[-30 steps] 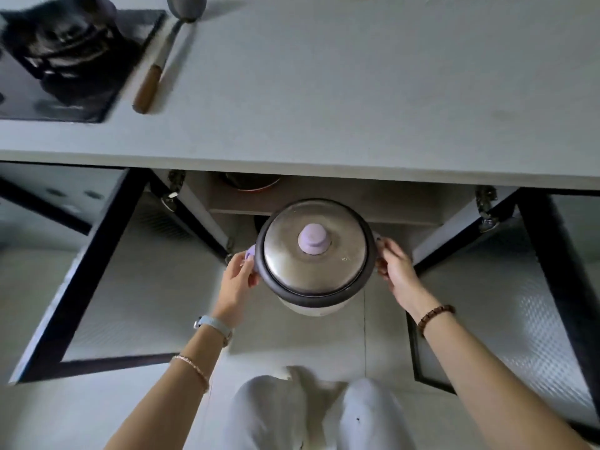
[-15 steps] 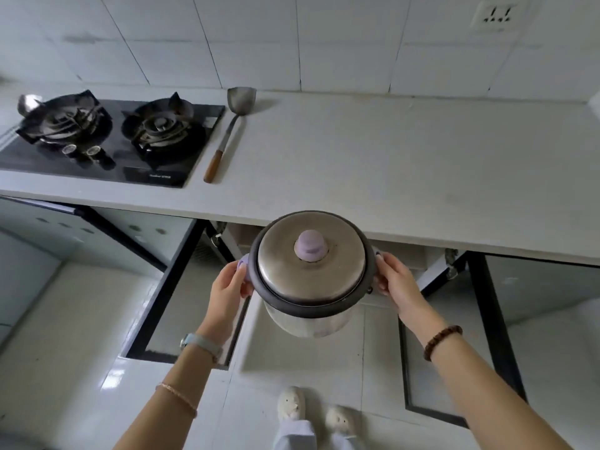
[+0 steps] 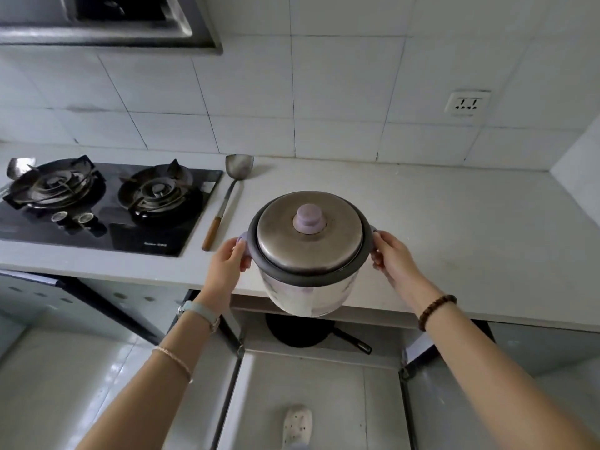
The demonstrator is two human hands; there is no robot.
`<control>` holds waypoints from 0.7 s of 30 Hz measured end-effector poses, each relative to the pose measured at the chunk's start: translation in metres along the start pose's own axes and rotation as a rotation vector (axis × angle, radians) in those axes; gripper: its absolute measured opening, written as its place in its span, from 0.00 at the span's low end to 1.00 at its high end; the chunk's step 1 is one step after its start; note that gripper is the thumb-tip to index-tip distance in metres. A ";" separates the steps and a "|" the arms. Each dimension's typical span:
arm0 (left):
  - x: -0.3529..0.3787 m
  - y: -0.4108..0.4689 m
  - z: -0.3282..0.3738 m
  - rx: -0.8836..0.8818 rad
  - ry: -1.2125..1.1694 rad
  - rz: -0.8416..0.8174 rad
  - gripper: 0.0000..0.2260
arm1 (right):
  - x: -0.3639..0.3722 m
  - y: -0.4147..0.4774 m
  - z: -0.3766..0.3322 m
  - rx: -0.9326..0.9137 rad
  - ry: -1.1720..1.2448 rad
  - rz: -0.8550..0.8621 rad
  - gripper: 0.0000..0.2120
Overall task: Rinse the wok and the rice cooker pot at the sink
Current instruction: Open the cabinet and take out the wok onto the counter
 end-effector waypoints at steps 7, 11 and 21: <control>-0.006 0.093 -0.009 -0.032 0.034 -0.043 0.15 | 0.036 0.073 -0.009 0.029 -0.010 0.044 0.09; -0.010 0.143 -0.018 -0.045 0.069 -0.064 0.15 | 0.057 0.112 -0.007 0.059 -0.016 0.065 0.11; -0.017 0.223 -0.043 -0.109 0.085 -0.086 0.13 | 0.098 0.182 0.003 0.125 -0.026 0.100 0.11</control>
Point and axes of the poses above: each hand's wrist, its own y-axis towards the middle knuckle, its own x-axis out of the palm, z = x × y, the point moved 8 cm from there along y, towards the middle knuckle, and after that the axes turned 1 degree about -y, right-handed, at the moved point
